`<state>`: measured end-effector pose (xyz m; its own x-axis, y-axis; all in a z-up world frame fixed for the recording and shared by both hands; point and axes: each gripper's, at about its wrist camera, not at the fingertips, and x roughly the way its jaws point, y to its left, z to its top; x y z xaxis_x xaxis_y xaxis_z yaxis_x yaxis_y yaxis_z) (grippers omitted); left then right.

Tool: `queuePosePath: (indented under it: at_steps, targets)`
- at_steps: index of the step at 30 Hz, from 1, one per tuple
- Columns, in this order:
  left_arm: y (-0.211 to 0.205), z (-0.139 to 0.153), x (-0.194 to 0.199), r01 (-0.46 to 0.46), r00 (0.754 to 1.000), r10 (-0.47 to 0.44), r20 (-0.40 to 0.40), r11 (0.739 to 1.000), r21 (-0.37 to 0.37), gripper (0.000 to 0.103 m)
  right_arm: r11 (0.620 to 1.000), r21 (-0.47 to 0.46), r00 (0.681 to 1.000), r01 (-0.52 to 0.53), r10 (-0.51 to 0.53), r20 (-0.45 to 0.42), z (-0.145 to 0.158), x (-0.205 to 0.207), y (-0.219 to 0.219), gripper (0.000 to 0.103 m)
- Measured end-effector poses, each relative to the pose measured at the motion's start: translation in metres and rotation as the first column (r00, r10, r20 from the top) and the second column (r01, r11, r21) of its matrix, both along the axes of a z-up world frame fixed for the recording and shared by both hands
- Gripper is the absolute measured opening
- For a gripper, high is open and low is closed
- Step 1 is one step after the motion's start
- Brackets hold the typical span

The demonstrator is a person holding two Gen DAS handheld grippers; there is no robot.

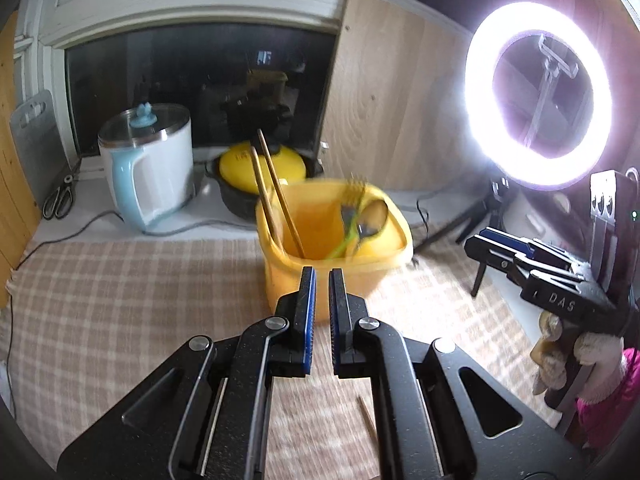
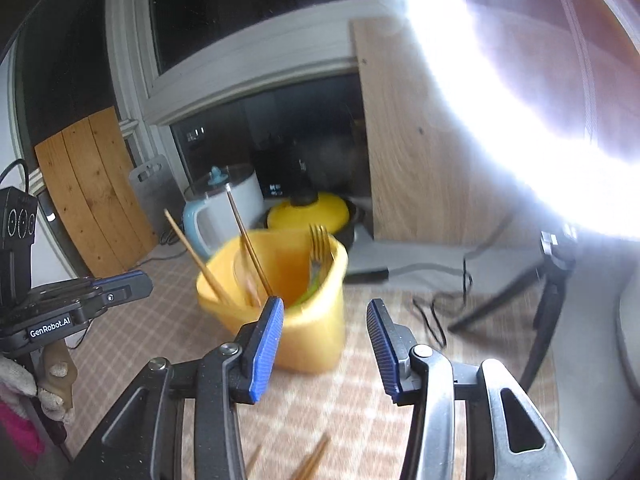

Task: Organize utensils
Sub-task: 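Withdraw both open tools from the container back to the loose chopsticks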

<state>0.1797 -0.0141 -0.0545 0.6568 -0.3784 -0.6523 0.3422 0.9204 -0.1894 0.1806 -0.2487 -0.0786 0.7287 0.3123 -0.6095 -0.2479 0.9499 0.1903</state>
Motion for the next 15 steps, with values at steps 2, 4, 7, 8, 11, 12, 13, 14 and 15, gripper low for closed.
queuePosePath:
  at_steps: [2,4,7,8,11,12,13,14,15]
  targets:
    - [-0.005,-0.008,-0.006,0.014,1.000,-0.014,-0.023,1.000,0.014,0.003,1.000,-0.002,1.000,0.004,-0.004,-0.023,-0.008,-0.006,-0.006,0.052]
    - [-0.011,-0.018,-0.015,0.028,0.998,-0.026,-0.053,0.999,0.030,0.003,1.000,0.002,0.999,0.009,-0.009,-0.044,-0.017,-0.014,-0.013,0.054]
    - [-0.019,-0.035,-0.027,0.050,0.993,-0.047,-0.106,0.998,0.031,0.003,1.000,0.020,0.995,-0.006,0.008,-0.101,-0.036,-0.024,-0.020,0.063]
    - [-0.021,-0.039,-0.030,0.057,0.991,-0.052,-0.120,0.998,0.035,0.004,1.000,0.023,0.993,-0.012,0.014,-0.114,-0.040,-0.027,-0.022,0.067]
    - [-0.029,-0.058,-0.046,0.068,0.984,-0.060,-0.166,0.997,0.046,0.004,1.000,0.018,0.989,-0.025,0.027,-0.143,-0.052,-0.036,-0.026,0.077]
    - [-0.031,-0.065,-0.051,0.070,0.981,-0.061,-0.184,0.997,0.044,0.003,0.999,0.019,0.988,-0.028,0.031,-0.152,-0.056,-0.040,-0.027,0.078]
    - [-0.034,-0.072,-0.057,0.074,0.976,-0.064,-0.206,0.996,0.040,0.004,0.999,0.028,0.987,-0.030,0.034,-0.157,-0.059,-0.043,-0.028,0.078]
    - [-0.037,-0.078,-0.062,0.077,0.973,-0.066,-0.223,0.996,0.041,0.004,0.999,0.038,0.987,-0.029,0.035,-0.160,-0.061,-0.045,-0.029,0.079]
    - [-0.039,-0.083,-0.068,0.080,0.970,-0.068,-0.235,0.996,0.045,0.004,0.998,0.048,0.986,-0.028,0.035,-0.163,-0.064,-0.047,-0.031,0.079]
